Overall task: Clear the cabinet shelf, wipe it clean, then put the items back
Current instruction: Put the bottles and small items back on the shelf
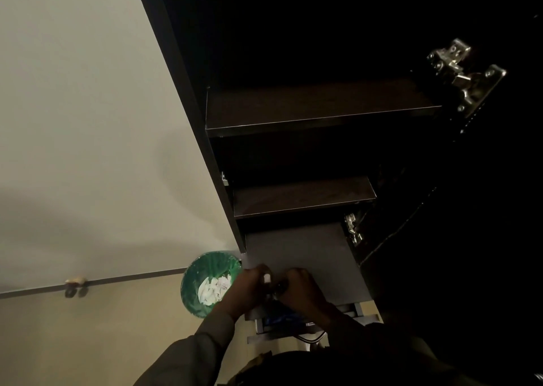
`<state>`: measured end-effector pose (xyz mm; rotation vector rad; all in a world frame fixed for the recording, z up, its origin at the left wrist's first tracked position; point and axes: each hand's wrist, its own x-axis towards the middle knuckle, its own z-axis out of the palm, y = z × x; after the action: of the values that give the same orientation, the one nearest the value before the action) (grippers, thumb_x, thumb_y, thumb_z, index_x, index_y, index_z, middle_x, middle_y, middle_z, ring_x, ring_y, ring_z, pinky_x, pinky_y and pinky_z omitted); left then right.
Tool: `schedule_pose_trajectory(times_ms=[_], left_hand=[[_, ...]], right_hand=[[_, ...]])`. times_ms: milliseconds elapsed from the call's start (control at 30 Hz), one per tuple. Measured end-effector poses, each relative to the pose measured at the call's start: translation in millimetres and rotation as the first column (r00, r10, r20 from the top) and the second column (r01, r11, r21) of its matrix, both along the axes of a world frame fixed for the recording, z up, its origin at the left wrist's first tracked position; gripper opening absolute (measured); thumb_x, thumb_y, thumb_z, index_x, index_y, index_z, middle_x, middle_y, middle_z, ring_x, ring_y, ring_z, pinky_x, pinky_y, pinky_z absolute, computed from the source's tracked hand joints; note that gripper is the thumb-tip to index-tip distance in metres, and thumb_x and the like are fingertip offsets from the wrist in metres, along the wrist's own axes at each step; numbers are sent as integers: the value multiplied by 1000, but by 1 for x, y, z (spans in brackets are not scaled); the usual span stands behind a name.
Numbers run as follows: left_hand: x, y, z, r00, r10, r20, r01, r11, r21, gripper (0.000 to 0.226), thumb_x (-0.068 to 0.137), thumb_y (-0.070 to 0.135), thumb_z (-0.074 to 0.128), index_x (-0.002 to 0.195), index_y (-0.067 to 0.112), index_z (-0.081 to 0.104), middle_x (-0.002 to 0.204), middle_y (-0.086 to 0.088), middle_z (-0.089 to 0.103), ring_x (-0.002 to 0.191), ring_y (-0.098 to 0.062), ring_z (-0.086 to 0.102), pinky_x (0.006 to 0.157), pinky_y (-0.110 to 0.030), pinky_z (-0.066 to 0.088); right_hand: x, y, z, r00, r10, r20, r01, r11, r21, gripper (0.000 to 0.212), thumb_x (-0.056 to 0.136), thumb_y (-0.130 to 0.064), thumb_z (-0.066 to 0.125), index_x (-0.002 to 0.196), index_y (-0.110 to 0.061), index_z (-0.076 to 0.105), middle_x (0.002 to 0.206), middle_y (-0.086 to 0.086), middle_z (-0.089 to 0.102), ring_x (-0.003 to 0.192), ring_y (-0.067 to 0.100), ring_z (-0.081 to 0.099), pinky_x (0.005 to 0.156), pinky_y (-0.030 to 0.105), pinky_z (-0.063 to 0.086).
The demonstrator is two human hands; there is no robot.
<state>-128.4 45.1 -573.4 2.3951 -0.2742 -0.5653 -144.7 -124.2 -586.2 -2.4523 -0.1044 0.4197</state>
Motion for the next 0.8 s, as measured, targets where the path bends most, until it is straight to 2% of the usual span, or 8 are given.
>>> schedule_pose_trajectory(times_ms=[100,167,233,333,433,533,733,800], left_hand=[[6,1,13,997,75,-15,-76,991,-105,22,80,30,62,94,14,63,87,-5,70,80,-22,67,73,-37,53],[8,-2,27,989,147,-5,-145,972,-186,4,86,20,63,90,19,66,82,0,69,75,-8,65,72,-32,53],[11,-5,40,974,227,7,-217,940,-262,16,88,10,65,90,26,66,81,7,67,70,6,61,68,-19,49],[14,-8,68,953,301,33,-269,892,-363,12,89,12,65,98,20,68,84,7,69,73,1,62,67,-17,48],[22,-14,111,955,293,41,-236,838,-492,15,92,9,62,107,12,65,86,1,69,77,-1,65,63,-15,51],[29,-21,169,964,249,93,-149,795,-588,21,94,7,59,115,8,61,98,-2,69,90,-3,66,70,-15,52],[36,-30,297,930,194,311,63,751,-657,23,96,13,56,119,15,58,110,-1,65,102,-12,64,85,-28,56],[35,-32,340,895,185,405,142,744,-653,23,97,14,54,120,16,57,113,-1,64,105,-11,63,84,-27,55]], right_hand=[[8,2,22,997,71,22,-73,993,95,14,76,-17,73,85,-8,77,89,8,75,77,14,64,73,23,48],[10,2,35,997,75,-2,-73,978,194,13,81,-10,70,89,-2,76,88,9,74,80,13,66,75,26,51],[11,0,45,996,-85,12,75,928,365,7,77,-4,71,78,-10,75,68,-4,69,62,-1,61,61,18,49],[15,-6,66,966,-258,-14,226,817,530,17,77,2,71,82,-14,73,63,-9,64,54,-4,54,58,15,45],[31,-10,99,955,-297,16,222,745,629,20,82,0,73,92,-17,72,73,-7,69,65,-4,61,66,15,49],[45,-18,148,934,-344,99,178,687,704,16,83,-5,74,95,-15,74,78,-6,72,70,1,64,69,19,51],[59,-35,281,870,-305,387,-85,681,727,17,83,-6,75,100,-9,73,85,5,71,78,7,63,73,21,52],[59,-41,327,826,-283,488,-185,681,708,18,85,-9,74,102,-9,73,86,2,71,80,6,64,73,21,52]])
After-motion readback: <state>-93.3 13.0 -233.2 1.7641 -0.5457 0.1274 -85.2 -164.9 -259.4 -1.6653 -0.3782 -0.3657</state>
